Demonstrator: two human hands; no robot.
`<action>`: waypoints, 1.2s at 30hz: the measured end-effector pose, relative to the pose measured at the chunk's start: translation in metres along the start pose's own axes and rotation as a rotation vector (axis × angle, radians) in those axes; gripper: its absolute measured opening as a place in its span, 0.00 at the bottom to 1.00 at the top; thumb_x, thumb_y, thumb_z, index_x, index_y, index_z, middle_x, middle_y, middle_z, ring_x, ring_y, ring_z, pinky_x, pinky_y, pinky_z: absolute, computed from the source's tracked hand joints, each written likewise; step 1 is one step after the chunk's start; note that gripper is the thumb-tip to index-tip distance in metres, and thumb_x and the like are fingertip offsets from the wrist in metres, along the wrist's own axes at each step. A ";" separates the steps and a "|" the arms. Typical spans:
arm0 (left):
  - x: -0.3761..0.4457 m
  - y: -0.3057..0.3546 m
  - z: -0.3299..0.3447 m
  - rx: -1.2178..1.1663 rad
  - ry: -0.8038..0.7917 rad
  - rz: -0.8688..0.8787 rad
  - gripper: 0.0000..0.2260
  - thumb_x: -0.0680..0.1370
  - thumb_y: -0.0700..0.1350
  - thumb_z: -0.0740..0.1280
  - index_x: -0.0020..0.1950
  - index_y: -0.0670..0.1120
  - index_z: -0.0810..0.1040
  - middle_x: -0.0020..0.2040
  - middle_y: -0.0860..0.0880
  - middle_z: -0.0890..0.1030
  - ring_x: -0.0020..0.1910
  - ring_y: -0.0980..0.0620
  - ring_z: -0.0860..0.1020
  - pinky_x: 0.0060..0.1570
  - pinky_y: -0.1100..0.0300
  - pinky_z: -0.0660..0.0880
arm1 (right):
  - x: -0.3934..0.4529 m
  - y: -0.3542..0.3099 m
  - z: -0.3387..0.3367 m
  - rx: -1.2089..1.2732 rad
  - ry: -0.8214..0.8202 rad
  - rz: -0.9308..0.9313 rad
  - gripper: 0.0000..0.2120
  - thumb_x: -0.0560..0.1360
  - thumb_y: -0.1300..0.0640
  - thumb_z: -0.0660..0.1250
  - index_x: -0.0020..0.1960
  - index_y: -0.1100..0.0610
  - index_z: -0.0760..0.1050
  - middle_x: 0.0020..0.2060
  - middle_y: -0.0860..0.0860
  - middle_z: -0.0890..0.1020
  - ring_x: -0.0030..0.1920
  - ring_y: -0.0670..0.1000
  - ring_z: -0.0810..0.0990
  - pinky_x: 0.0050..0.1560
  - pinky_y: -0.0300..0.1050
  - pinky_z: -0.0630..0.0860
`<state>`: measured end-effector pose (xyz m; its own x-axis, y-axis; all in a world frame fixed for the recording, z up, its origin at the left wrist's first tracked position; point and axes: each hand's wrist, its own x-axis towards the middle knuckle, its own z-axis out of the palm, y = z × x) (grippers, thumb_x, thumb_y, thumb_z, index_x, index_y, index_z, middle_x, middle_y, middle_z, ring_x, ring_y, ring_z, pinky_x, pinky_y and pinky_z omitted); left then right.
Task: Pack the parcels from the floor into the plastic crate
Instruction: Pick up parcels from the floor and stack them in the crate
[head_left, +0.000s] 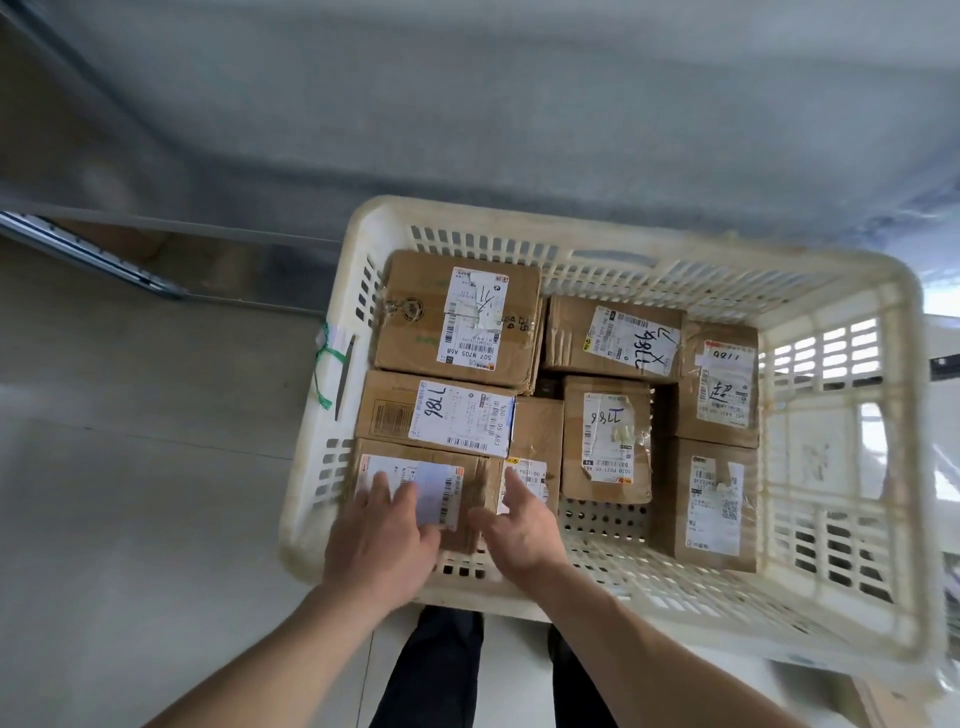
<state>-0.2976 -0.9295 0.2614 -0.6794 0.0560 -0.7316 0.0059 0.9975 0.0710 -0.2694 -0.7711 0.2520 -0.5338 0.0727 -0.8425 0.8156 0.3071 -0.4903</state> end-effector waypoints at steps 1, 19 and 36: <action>-0.004 0.000 -0.006 0.000 -0.004 -0.001 0.23 0.80 0.55 0.55 0.74 0.52 0.63 0.78 0.46 0.58 0.73 0.45 0.63 0.63 0.47 0.71 | -0.006 -0.001 -0.005 0.007 0.005 -0.001 0.26 0.79 0.59 0.65 0.76 0.54 0.65 0.64 0.56 0.80 0.58 0.53 0.77 0.36 0.24 0.69; -0.081 0.068 -0.126 0.059 0.091 0.214 0.27 0.81 0.55 0.56 0.80 0.52 0.55 0.81 0.48 0.46 0.79 0.46 0.49 0.74 0.45 0.59 | -0.138 -0.046 -0.110 0.157 0.337 -0.089 0.36 0.79 0.52 0.67 0.83 0.53 0.55 0.79 0.55 0.66 0.77 0.55 0.67 0.75 0.48 0.64; -0.167 0.196 -0.107 0.064 0.185 0.415 0.29 0.80 0.59 0.57 0.79 0.50 0.58 0.81 0.48 0.47 0.79 0.42 0.49 0.75 0.43 0.56 | -0.269 0.060 -0.207 0.305 0.628 -0.166 0.25 0.75 0.52 0.69 0.71 0.44 0.71 0.54 0.40 0.81 0.53 0.49 0.81 0.53 0.43 0.80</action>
<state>-0.2616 -0.7481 0.4695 -0.7292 0.4488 -0.5165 0.3465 0.8931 0.2868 -0.1233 -0.5755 0.4956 -0.6088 0.6084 -0.5091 0.6898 0.0890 -0.7185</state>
